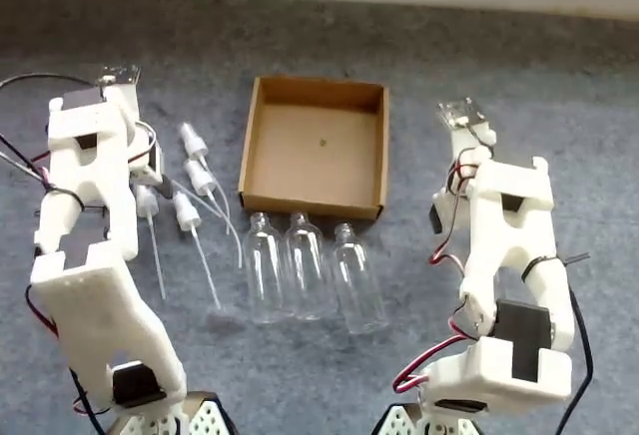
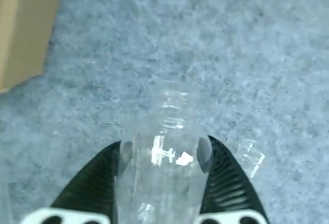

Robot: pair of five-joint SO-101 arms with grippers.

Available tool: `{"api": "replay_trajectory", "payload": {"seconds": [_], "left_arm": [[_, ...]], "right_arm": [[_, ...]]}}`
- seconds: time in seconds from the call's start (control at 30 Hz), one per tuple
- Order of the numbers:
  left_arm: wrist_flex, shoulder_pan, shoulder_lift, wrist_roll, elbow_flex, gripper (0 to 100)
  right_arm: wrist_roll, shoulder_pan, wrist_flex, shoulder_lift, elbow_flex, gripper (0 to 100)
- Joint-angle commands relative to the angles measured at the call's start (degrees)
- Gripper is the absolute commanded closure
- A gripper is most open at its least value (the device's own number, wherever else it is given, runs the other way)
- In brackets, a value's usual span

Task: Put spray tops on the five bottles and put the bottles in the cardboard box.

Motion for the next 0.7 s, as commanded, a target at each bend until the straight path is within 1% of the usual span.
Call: {"api": "replay_trajectory", "payload": {"seconds": [0.0, 0.17, 0.33, 0.43, 0.67], "left_arm": [[-1.76, -2.33, -0.57, -0.44, -0.04, 82], [-3.34, -2.33, -1.01, -0.44, 1.19, 82], [-4.57, -2.15, -0.48, -0.88, 1.98, 88], [-5.71, -1.63, -0.57, -2.46, 3.91, 88], [-8.79, -1.27, -0.57, -2.37, 7.96, 88]], "right_arm": [[0.09, 0.66, -0.57, -1.19, -0.22, 97.8], [0.00, 0.40, -0.40, -1.19, -0.22, 97.8], [0.09, 0.40, -0.31, -1.19, -0.22, 97.8], [0.00, 0.40, -0.31, -1.19, -0.22, 97.8], [-0.18, 0.40, -0.22, -1.19, -0.22, 97.8]]}}
